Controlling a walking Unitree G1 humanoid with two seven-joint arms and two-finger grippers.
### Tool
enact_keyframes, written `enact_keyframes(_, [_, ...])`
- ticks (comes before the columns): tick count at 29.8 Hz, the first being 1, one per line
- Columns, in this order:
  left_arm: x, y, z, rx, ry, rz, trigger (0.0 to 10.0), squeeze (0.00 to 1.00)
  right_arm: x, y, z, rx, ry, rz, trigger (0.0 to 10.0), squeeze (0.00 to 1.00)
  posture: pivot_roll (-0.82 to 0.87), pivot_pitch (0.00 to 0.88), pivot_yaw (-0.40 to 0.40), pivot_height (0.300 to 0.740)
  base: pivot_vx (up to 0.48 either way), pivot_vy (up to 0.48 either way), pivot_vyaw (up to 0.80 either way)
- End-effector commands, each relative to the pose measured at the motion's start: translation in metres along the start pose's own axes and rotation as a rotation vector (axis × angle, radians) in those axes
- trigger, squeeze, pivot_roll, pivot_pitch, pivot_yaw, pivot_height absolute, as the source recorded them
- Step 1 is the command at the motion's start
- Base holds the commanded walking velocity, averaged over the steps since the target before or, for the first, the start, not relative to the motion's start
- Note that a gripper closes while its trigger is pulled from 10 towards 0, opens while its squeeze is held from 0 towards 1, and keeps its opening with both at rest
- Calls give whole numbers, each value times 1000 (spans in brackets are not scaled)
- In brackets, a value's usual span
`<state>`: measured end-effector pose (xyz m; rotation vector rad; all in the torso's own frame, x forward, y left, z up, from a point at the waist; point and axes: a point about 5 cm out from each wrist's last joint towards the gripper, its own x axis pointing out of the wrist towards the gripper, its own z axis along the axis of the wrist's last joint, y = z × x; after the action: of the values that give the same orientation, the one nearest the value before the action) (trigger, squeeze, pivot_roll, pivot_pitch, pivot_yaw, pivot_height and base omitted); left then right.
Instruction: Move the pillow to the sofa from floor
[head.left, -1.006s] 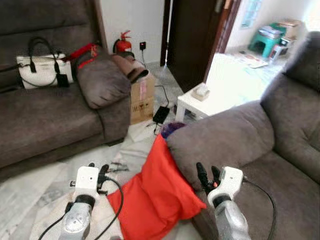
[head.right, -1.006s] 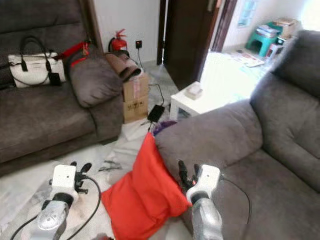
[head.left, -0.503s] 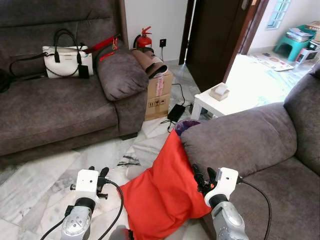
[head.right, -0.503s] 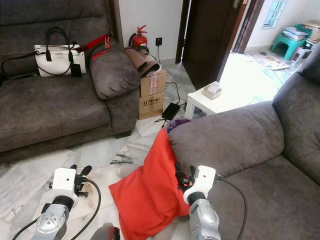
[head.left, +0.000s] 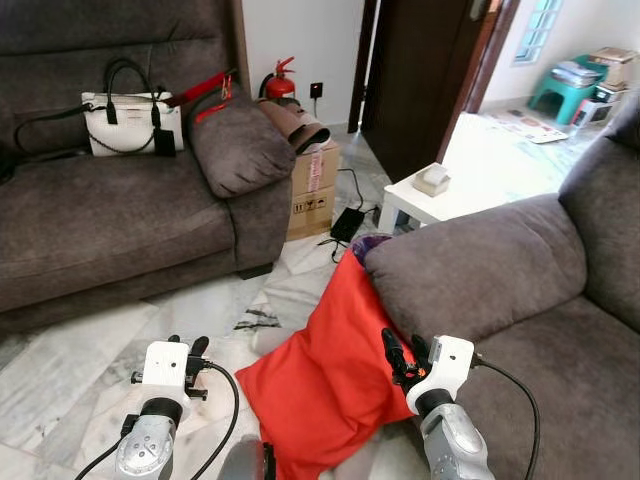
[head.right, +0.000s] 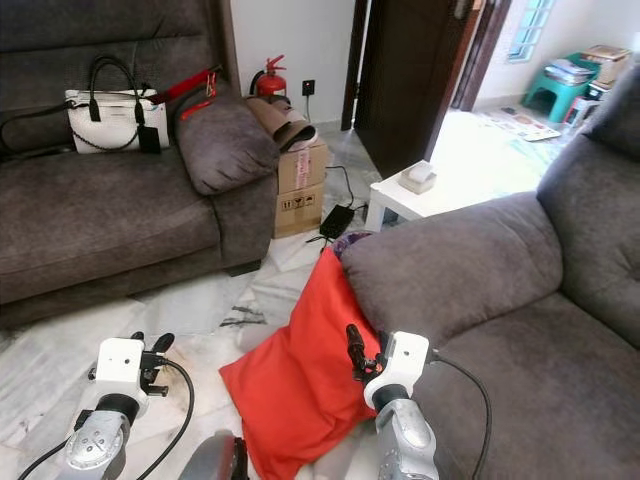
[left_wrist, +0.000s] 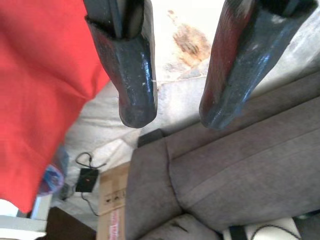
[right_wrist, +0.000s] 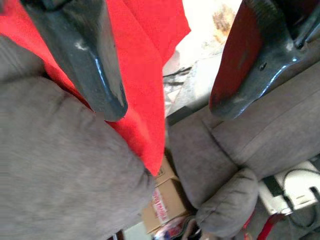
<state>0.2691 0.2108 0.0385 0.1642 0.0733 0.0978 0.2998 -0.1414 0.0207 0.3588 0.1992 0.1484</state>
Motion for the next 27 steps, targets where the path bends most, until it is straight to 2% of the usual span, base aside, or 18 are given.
enact_keyframes(1, [-3, -2, -5, -53, 35, 14, 10000, 0, -1, -1, -2, 4, 8, -2, 10000, 0, 77, 104, -16, 624, 0, 0, 0])
enact_keyframes(2, [-3, -3, -5, -70, 37, 17, 10000, 0, -1, 0, -2, 4, 9, -2, 10000, 0, 77, 104, -16, 624, 0, 0, 0])
enact_keyframes(3, [-2, -4, -5, -77, 37, 20, 10000, 110, -1, 0, -2, 3, 10, -1, 10000, 0, 79, 105, -17, 624, 0, 0, 0])
enact_keyframes(4, [-1, -4, -4, -74, 37, 19, 10000, 1000, -1, 0, -2, 4, 11, -1, 10000, 0, 79, 105, -17, 624, 0, 0, 0])
enact_keyframes(22, [-2, -3, -6, -85, 51, 28, 10000, 1000, -1, 1, -5, 5, 23, 2, 10000, 0, 83, 108, -15, 624, 0, 0, 0])
enact_keyframes(23, [-2, -3, -8, -80, 63, 32, 10000, 769, -1, 2, -5, 5, 25, 3, 10000, 0, 82, 110, -14, 624, 0, 0, 0])
enact_keyframes(24, [-2, -3, -9, -81, 68, 31, 10000, 769, -1, 2, -5, 5, 26, 3, 10000, 0, 82, 110, -14, 624, 0, 0, 0])
enact_keyframes(25, [-2, -4, -9, -81, 71, 27, 10000, 0, -1, 2, -5, 5, 27, 3, 10000, 0, 82, 110, -14, 624, 0, 0, 0])
enact_keyframes(27, [-2, -5, -10, -61, 76, 23, 10000, 0, -1, 2, -6, 5, 29, 3, 10000, 0, 82, 110, -14, 624, 0, 0, 0])
